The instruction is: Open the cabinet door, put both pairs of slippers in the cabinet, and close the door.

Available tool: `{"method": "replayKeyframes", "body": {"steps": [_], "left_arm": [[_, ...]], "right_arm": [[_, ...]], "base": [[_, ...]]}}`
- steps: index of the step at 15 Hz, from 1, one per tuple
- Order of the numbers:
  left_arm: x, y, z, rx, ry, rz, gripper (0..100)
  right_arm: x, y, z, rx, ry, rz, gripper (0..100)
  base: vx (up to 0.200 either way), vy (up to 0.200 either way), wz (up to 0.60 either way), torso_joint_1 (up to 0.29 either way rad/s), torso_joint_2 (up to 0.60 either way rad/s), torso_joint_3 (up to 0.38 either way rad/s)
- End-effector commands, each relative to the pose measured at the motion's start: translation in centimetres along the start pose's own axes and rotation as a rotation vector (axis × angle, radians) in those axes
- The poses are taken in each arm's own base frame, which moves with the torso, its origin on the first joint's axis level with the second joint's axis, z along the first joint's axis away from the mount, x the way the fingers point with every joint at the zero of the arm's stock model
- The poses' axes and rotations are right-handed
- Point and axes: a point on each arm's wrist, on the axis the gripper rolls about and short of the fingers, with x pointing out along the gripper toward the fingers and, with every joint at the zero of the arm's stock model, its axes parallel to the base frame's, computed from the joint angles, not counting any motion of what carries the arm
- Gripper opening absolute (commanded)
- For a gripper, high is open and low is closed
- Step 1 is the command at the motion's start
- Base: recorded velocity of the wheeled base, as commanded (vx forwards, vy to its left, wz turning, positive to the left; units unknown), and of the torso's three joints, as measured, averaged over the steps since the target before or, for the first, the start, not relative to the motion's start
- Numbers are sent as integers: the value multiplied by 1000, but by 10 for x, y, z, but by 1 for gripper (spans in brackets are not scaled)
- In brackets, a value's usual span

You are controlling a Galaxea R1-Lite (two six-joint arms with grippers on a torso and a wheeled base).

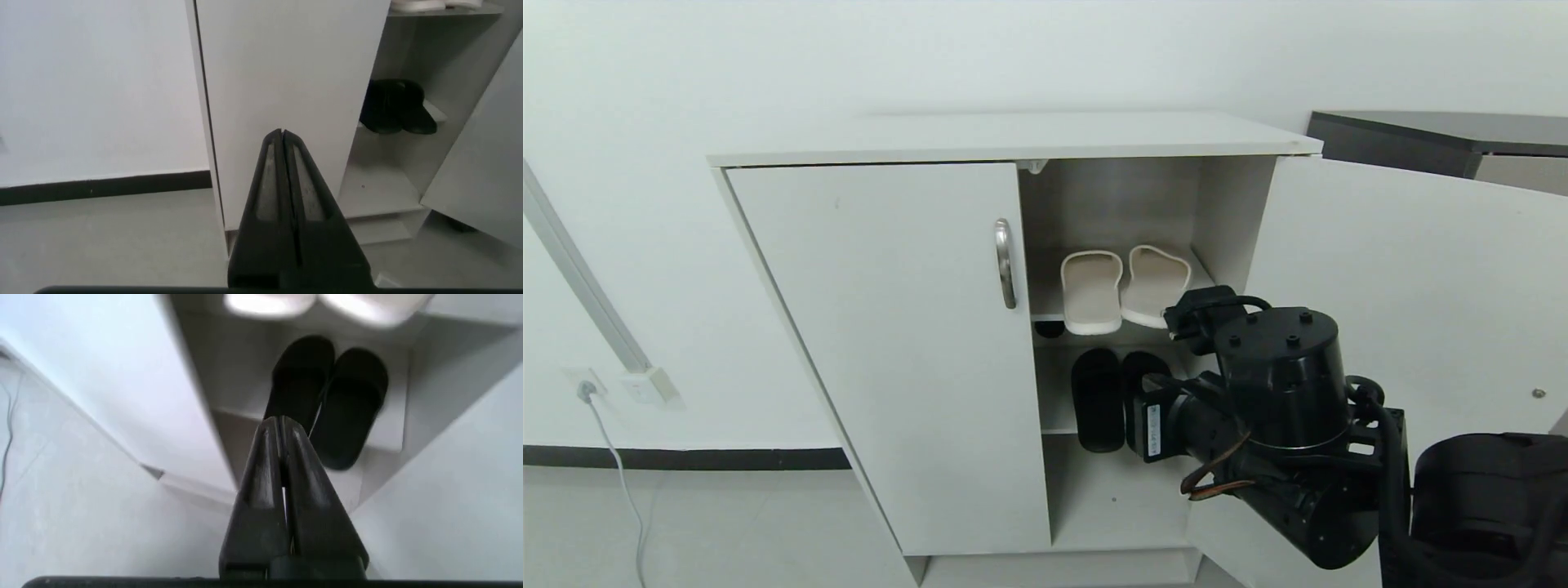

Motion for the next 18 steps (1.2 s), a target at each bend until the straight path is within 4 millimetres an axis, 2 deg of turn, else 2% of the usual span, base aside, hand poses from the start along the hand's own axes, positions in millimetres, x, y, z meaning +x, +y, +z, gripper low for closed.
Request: {"method": "replayKeyframes", "body": {"steps": [1, 7, 11, 15, 18], "left_arm": [[0, 0, 0, -1, 1, 0, 0], [0, 0, 0, -1, 1, -2, 0], [0, 0, 0, 1, 1, -2, 0], [0, 0, 0, 1, 1, -2, 0], [0, 0, 0, 1, 1, -2, 0]], "right_arm": [[0, -1, -3, -7, 10, -4, 0], [1, -7, -11, -42, 22, -14, 0], [7, -17, -12, -40, 25, -44, 0], [17, -14, -26, -62, 60, -46, 0], [16, -15, -27, -61, 58, -47, 0]], "base": [[-200, 0, 0, 2, 7, 2], [-200, 0, 0, 2, 0, -1], [0, 0, 0, 0, 0, 0], [0, 0, 0, 0, 0, 0], [0, 0, 0, 0, 0, 0]]}}
